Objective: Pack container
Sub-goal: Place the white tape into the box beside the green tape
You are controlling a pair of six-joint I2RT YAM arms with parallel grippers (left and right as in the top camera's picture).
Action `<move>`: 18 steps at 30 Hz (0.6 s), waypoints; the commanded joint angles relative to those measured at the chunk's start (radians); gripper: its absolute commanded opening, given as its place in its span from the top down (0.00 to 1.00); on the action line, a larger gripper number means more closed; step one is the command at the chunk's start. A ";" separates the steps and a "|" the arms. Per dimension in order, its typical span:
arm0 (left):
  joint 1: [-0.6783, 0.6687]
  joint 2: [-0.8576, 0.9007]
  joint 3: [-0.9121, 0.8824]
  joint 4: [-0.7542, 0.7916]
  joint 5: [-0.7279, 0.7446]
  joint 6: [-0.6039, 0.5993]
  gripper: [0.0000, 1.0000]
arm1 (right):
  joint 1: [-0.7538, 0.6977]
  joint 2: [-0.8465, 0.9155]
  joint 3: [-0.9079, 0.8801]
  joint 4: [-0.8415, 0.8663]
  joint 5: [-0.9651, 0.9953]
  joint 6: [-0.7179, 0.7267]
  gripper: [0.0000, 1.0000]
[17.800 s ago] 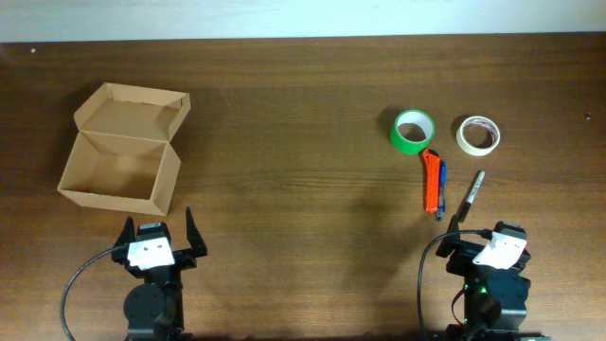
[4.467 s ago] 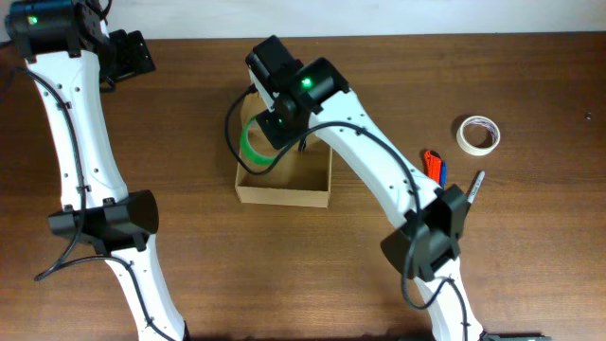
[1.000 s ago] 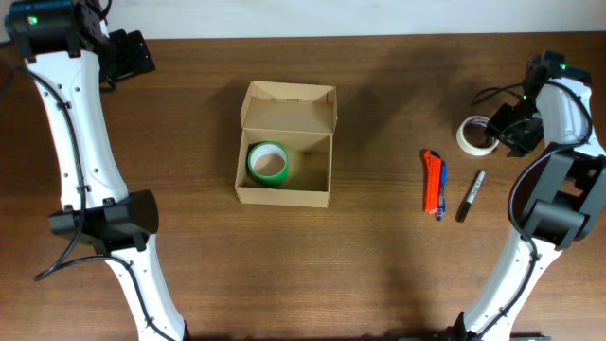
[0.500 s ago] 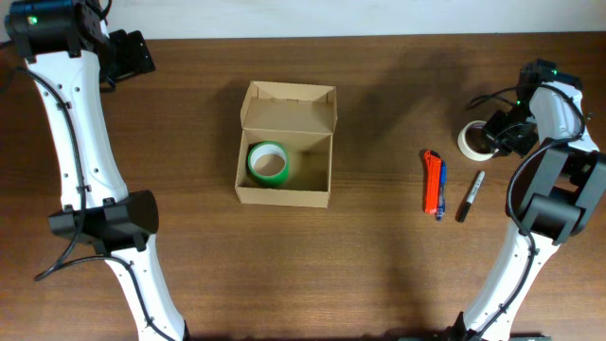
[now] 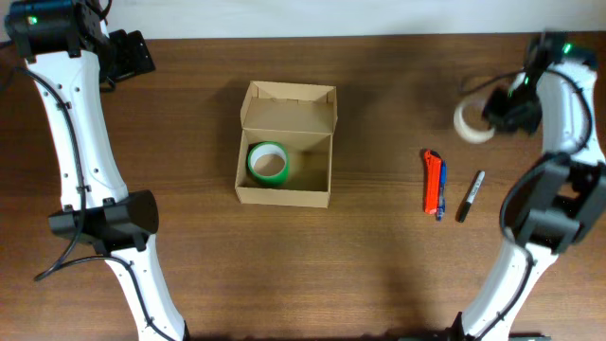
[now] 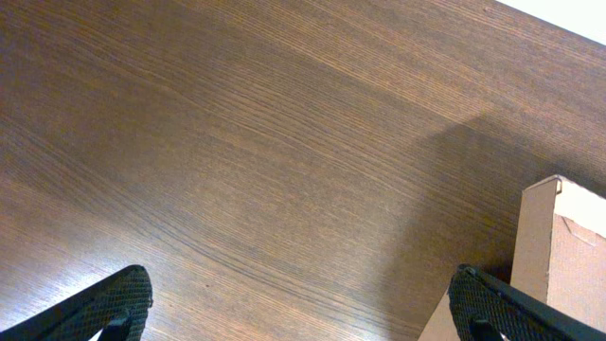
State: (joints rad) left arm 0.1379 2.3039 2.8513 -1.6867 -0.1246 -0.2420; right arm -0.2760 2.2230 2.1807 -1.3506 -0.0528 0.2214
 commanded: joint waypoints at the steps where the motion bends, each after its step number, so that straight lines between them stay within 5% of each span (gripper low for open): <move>1: 0.003 -0.002 -0.004 0.000 -0.007 0.012 0.00 | 0.145 -0.258 0.180 -0.032 -0.029 -0.122 0.96; 10: 0.003 -0.002 -0.004 0.000 -0.007 0.012 0.00 | 0.675 -0.324 0.272 -0.091 0.037 -0.322 0.96; 18: 0.003 -0.002 -0.004 0.000 -0.007 0.012 0.00 | 0.882 -0.099 0.234 -0.086 0.119 -0.319 0.96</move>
State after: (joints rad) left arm 0.1379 2.3039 2.8513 -1.6867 -0.1246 -0.2420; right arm 0.5617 2.0407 2.4260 -1.4361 0.0235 -0.0826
